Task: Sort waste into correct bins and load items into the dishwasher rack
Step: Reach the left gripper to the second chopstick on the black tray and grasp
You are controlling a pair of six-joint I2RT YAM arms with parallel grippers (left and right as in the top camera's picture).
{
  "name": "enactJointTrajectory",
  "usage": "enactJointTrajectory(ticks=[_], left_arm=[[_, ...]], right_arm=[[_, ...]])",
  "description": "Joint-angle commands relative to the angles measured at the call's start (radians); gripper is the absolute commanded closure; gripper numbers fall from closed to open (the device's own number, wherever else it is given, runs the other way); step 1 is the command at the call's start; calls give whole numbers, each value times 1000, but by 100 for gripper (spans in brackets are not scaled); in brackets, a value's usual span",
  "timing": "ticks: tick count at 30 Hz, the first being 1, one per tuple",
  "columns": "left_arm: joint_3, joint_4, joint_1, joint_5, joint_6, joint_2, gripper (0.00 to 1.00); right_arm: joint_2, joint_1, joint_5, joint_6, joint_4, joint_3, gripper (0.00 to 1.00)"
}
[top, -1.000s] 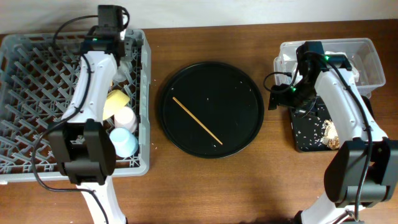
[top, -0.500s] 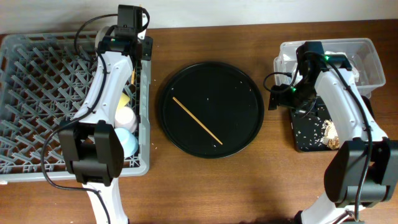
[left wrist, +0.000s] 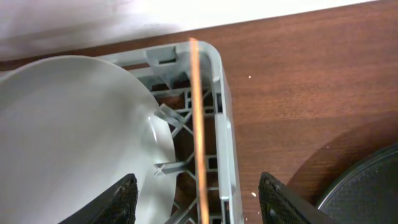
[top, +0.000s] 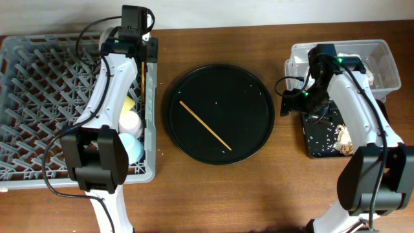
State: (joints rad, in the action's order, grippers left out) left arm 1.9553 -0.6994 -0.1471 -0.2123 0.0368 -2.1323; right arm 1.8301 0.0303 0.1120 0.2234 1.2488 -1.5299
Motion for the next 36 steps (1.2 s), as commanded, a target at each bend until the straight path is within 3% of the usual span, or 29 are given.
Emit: enactJointTrajectory(ticks=[1,5,12,18,20,22,26,27,30,36], left_arm=[[30,-18,-27,11,-3,11,37],[56,-179,-121,15,-50,58,29],[18,-497,-327,77,-377,77,17],[-138,-425,-387,75,-596,77,14],[-207,-371,-381,76,-689,77,3],[-295,-286,-373,83,-775,77,4],[-412,-123,-374,136,-789,77,11],[-421,-106,-375,141,-789,77,19],[-436,-77,-375,145,-795,77,29],[-453,-74,-380,146,-887,49,35]], right_arm=[[-23,1,-20,-10,2,-11,8],[-23,1,-21,-10,1,-11,8],[-23,1,-20,-10,1,-11,8],[-23,1,-20,-10,8,-11,8],[-23,1,-20,-10,8,-11,8],[-23,1,-20,-10,8,-11,8],[-23,1,-20,-10,6,-11,8],[-23,1,-20,-10,6,-11,8],[-23,1,-20,-10,8,-11,8],[-23,1,-20,-10,9,-11,8]])
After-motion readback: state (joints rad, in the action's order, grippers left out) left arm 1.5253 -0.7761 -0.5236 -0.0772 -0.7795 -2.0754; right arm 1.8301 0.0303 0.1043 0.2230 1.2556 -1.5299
